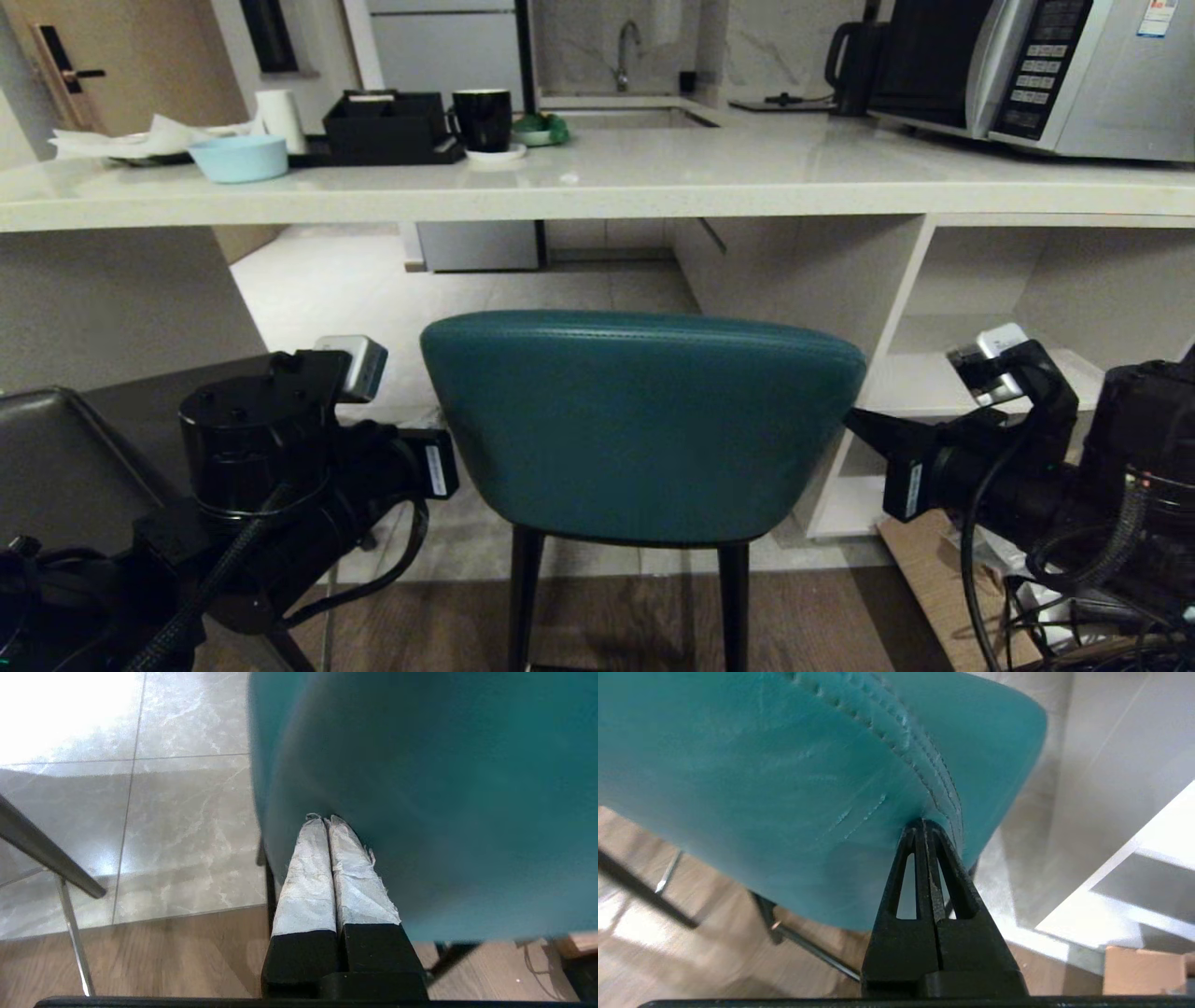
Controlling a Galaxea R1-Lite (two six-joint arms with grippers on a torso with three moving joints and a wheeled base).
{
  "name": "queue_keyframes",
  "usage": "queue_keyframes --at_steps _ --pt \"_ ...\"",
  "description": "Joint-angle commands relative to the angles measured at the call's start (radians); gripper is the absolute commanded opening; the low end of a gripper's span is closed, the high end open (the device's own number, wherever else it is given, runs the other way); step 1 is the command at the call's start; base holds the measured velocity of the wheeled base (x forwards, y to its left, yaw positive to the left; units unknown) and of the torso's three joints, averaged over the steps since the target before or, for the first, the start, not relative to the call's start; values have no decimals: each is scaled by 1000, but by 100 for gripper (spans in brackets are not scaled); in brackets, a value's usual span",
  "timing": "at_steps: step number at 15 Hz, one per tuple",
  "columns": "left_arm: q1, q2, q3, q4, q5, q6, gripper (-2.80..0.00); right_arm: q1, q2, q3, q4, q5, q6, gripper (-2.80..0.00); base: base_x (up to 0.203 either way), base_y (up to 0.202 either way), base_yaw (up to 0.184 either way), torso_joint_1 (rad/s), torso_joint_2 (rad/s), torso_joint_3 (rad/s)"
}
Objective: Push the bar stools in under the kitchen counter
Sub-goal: Push the blue chair back under the dining table
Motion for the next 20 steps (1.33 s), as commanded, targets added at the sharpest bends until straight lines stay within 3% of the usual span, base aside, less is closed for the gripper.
queue_keyframes --at_steps 1,5,8,20 --pt "1 -4 -1 -3 4 -2 -280 0 68 -26 -15 -10 -3 -280 0 0 0 0 0 0" --pt "-5 -7 7 -4 -6 -1 -280 0 89 -41 -15 -74 -3 -280 0 0 0 0 0 0" --pt "-14 -36 51 -54 -116 5 -280 0 91 -46 -15 -77 -3 -280 0 0 0 0 0 0" --pt "-22 42 57 -75 -115 33 -280 48 158 -95 -20 -90 1 -280 12 0 0 0 0 0"
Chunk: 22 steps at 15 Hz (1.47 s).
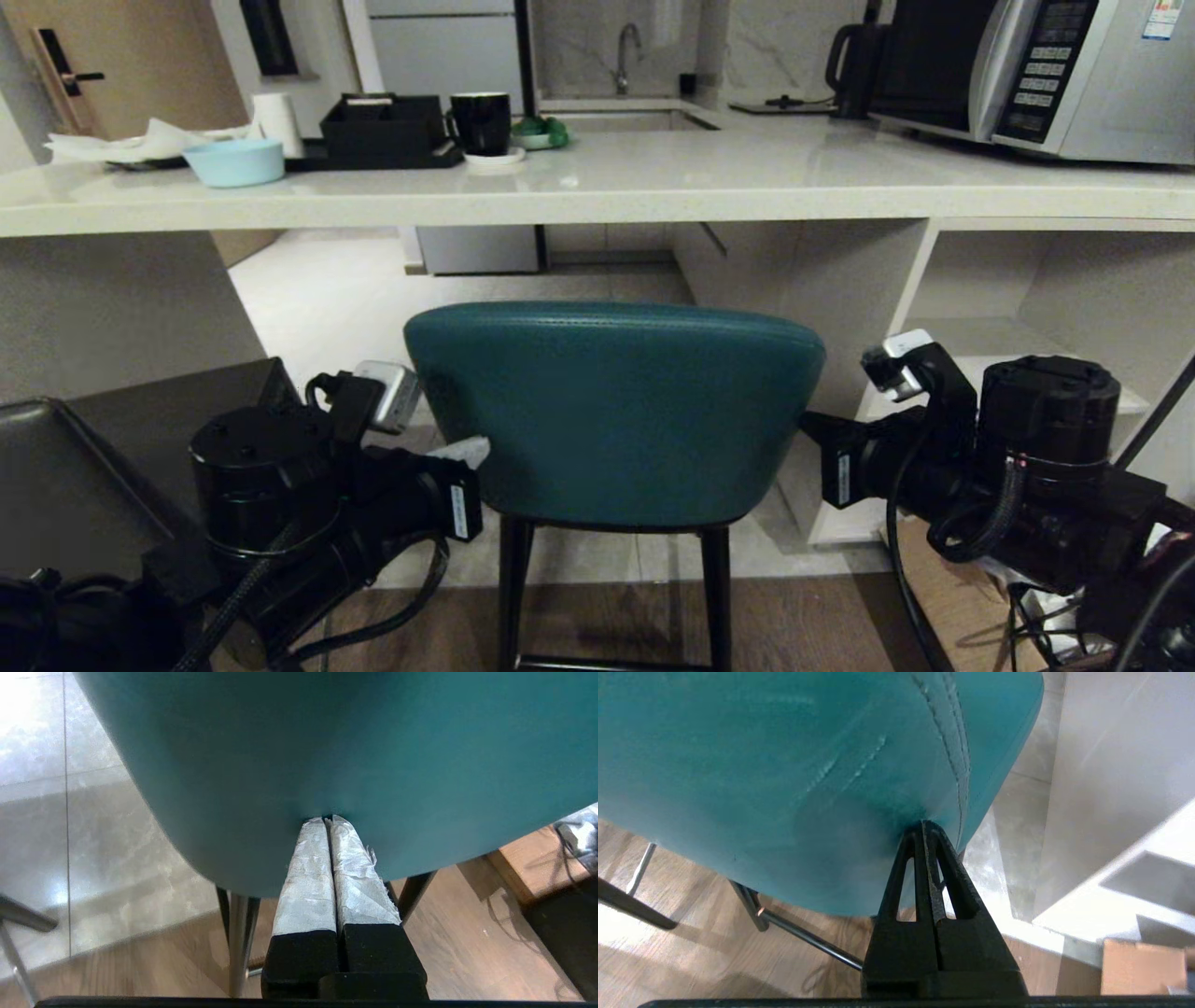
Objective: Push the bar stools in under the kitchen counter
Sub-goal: Push the blue chair back under the dining table, then push the gray chair back under the dining table
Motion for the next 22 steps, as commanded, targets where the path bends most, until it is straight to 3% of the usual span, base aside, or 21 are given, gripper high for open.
queue_keyframes --at_steps 1,14,19,22 --pt "1 19 1 -5 2 -3 -280 8 3 4 -18 -3 -1 -280 179 0 0 2 4 1" --pt "-8 6 16 -8 7 -2 -280 11 -12 29 -38 -4 -1 -280 190 0 1 4 3 2" --pt "-96 -119 164 -196 30 7 -280 9 -182 95 -25 -25 -2 -280 51 0 1 4 1 -1" --pt "-100 -208 220 -209 88 25 -280 1 -341 159 29 -26 -1 -280 0 0 0 0 0 0"
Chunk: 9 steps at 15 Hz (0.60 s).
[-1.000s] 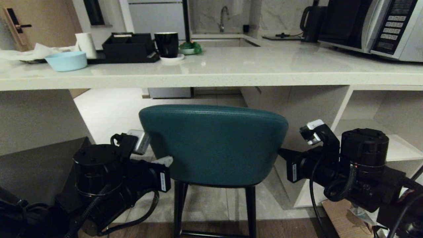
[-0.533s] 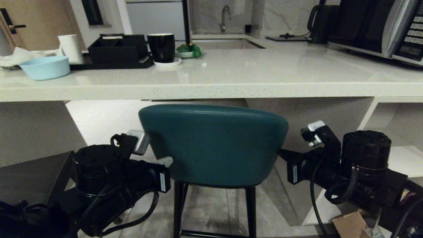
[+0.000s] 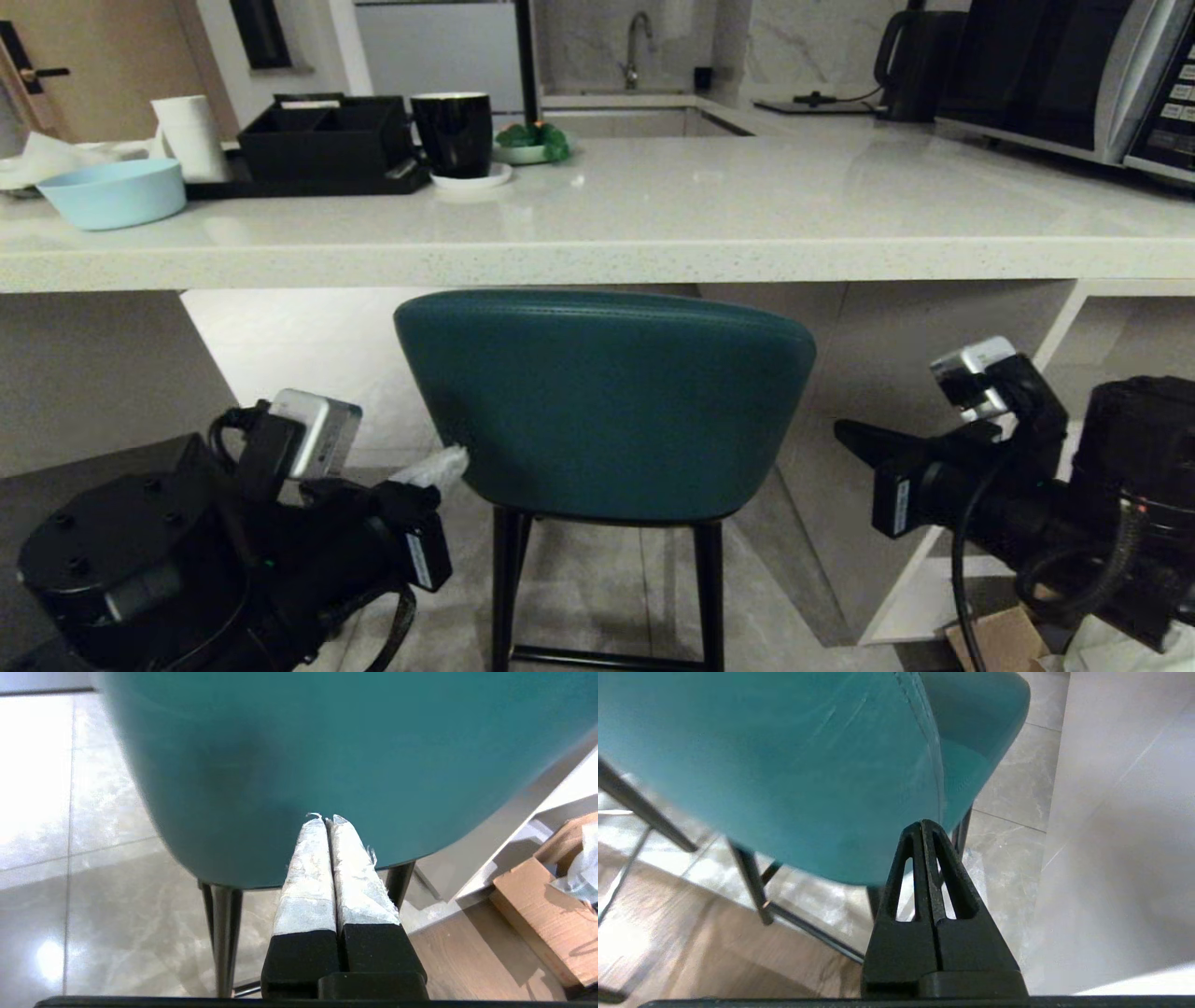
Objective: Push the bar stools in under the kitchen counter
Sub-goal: Push the gray chair back under the dining table
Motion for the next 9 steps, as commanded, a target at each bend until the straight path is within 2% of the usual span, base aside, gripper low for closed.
queue_keyframes --at_steps 1,3,5,8,9 --pt "-2 -109 44 -8 11 0 -280 -4 -187 48 40 1 0 -280 0 0 0 0 0 0" --pt "2 -208 75 7 17 8 -280 -28 -305 70 104 1 1 -280 0 0 0 0 0 0" --pt "32 -300 84 69 44 23 -280 -77 -419 78 164 -1 1 -280 0 0 0 0 0 0" --pt "128 -493 72 189 106 100 -280 -202 -622 75 279 -2 -1 -280 0 0 0 0 0 0" --pt "199 -557 69 216 114 144 -280 -233 -697 65 331 -2 -1 -280 0 0 0 0 0 0"
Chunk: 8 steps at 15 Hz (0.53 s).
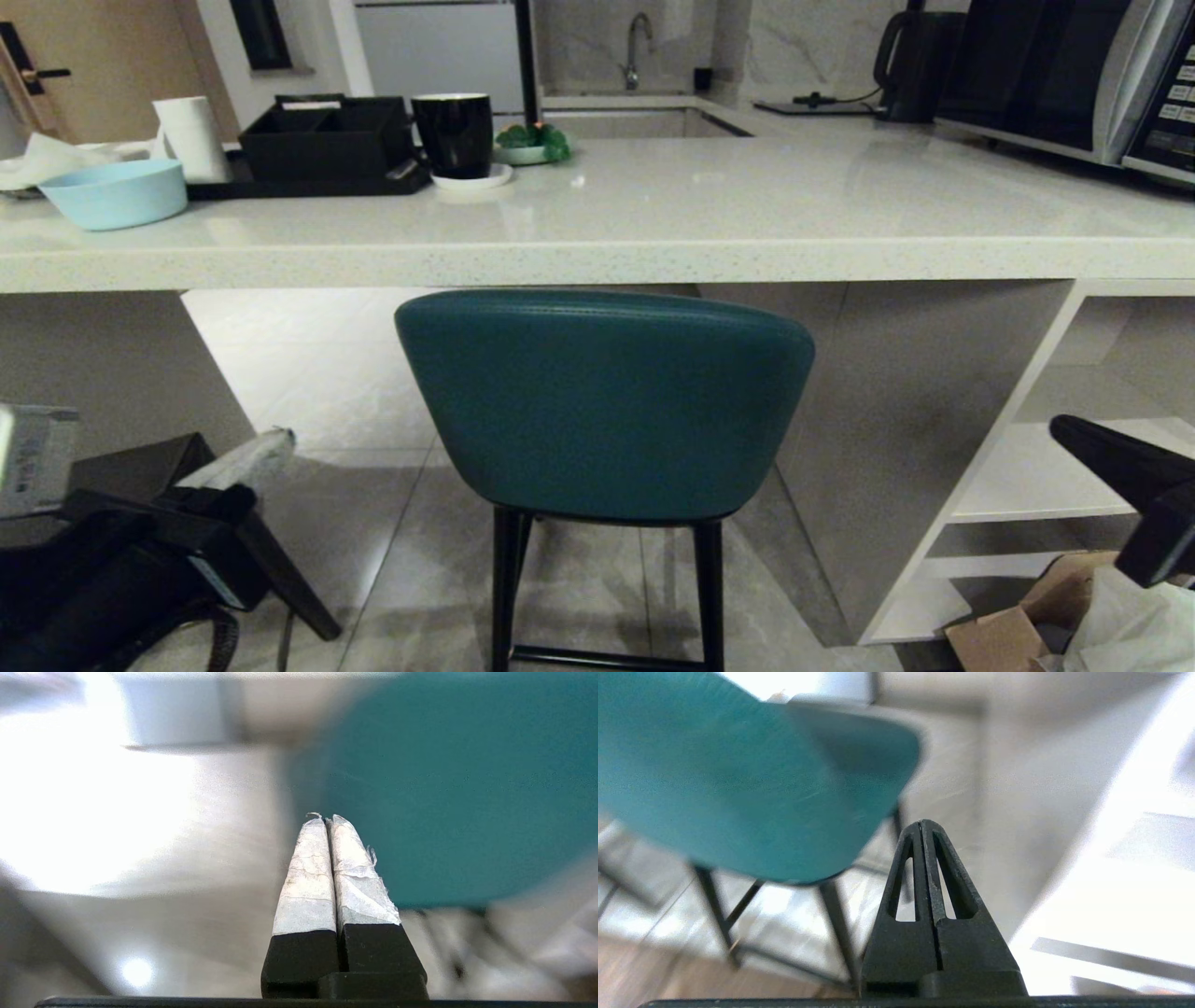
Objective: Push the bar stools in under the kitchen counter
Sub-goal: Push the gray chair back under the dining table
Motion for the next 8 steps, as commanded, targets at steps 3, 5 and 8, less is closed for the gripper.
queue_keyframes --at_steps 3,5,8 --pt "240 -357 -55 137 12 94 -280 -182 -378 -60 271 16 -3 -280 0 0 0 0 0 0" --pt "325 -520 -99 327 13 108 -280 -254 -488 -74 386 47 -11 -280 0 0 0 0 0 0" --pt "508 -695 -142 556 -8 119 -280 -339 -643 -76 543 100 -76 -280 0 0 0 0 0 0"
